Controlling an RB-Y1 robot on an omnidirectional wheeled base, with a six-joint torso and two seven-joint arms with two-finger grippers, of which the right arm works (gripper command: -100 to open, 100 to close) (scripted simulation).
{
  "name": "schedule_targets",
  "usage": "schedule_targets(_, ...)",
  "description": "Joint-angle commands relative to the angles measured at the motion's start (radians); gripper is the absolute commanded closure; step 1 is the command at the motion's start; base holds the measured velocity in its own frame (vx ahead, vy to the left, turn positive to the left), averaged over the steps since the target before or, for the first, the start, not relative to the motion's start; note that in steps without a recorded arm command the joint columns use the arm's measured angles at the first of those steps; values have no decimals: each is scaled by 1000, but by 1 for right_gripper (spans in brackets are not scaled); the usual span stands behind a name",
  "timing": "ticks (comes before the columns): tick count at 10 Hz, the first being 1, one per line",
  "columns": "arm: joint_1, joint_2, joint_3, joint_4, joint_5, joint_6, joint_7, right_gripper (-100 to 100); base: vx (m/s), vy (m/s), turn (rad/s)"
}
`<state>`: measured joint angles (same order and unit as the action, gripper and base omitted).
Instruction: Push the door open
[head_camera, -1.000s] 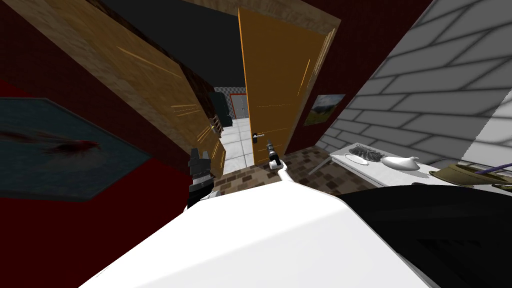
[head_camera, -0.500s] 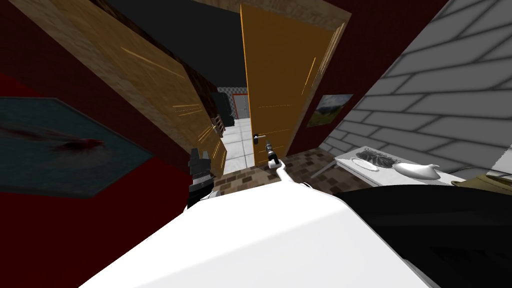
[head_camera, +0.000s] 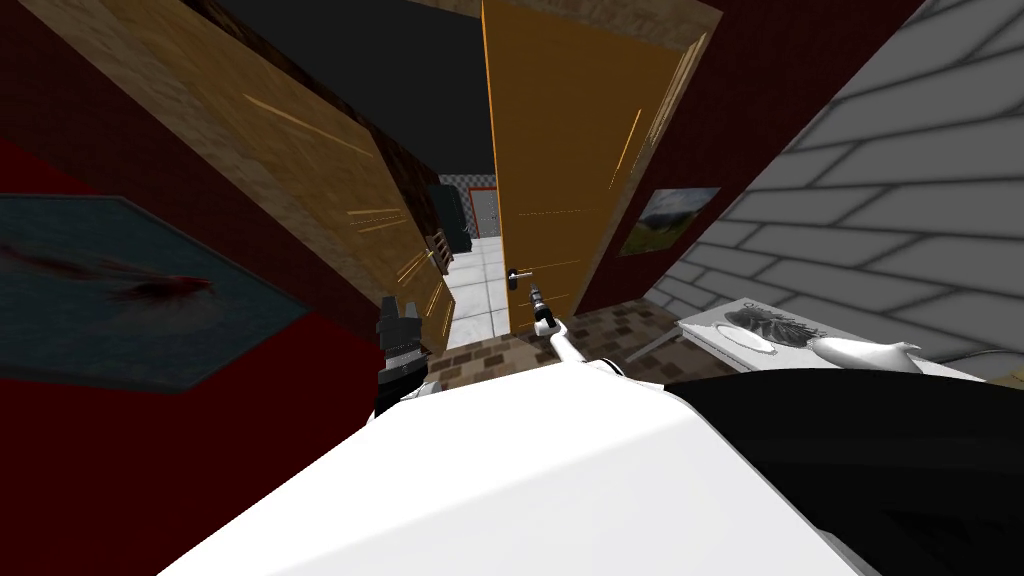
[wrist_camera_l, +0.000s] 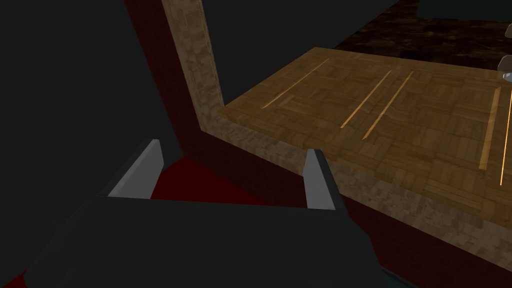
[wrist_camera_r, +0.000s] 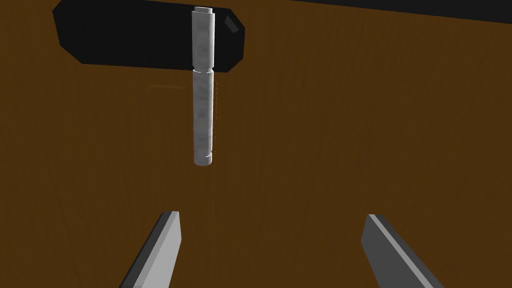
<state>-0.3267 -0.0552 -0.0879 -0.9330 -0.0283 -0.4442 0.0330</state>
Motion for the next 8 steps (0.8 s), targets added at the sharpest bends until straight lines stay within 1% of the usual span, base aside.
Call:
schedule_targets(1,-33,3,-5,50,-5,2,-2,-100,67,-56,96)
schedule_targets(4,-78,9,-10,135,-13,7,-6,-100,81,-67,62)
schedule_targets(8,-122,15,-16,212,-21,12,-10,-100,65,-50,53)
